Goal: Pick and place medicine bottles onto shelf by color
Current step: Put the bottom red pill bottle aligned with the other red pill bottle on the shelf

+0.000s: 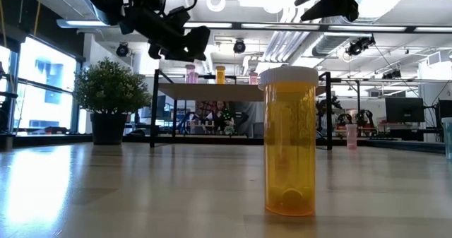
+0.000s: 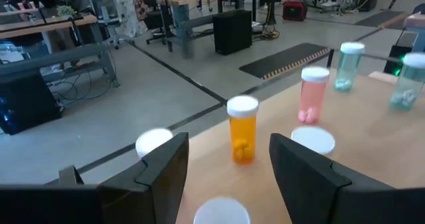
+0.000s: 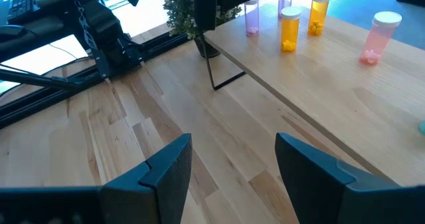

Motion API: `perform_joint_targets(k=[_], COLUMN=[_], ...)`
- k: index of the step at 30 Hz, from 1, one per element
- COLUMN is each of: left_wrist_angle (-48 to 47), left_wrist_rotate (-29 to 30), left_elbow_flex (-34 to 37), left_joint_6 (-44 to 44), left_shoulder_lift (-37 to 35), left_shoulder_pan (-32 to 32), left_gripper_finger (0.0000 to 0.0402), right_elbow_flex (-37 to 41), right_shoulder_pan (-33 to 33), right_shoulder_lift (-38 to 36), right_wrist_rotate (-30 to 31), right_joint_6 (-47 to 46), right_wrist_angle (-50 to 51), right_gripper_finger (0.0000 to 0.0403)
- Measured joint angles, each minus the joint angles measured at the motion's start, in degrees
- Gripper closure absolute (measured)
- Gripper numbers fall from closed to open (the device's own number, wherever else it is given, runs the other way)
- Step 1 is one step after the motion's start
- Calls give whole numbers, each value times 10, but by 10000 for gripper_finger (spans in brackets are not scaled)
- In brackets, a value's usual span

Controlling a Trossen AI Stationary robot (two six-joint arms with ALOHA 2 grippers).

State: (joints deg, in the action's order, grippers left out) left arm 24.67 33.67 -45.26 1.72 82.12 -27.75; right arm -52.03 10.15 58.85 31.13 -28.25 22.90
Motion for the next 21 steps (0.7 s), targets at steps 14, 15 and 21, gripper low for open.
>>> perform_joint_targets(k=[14,15,21], left_wrist_angle=[-75,-93,-133], left_wrist_rotate=[0,0,-13], left_elbow_flex=[-12,-12,23], left_joint_6=[-45,-41,-7], left_shoulder_lift=[-93,-105,-173], left_shoulder_pan=[47,56,116], left_gripper_finger=[199,199,199], right_elbow_flex=[0,0,0], right_shoulder_pan=[1,2,34], right_shoulder_lift=[7,10,42], right_wrist_rotate=[-23,-31,-45], right_joint_6=[-2,-2,-20], right_wrist_angle=[25,22,36], right_gripper_finger=[194,194,194])
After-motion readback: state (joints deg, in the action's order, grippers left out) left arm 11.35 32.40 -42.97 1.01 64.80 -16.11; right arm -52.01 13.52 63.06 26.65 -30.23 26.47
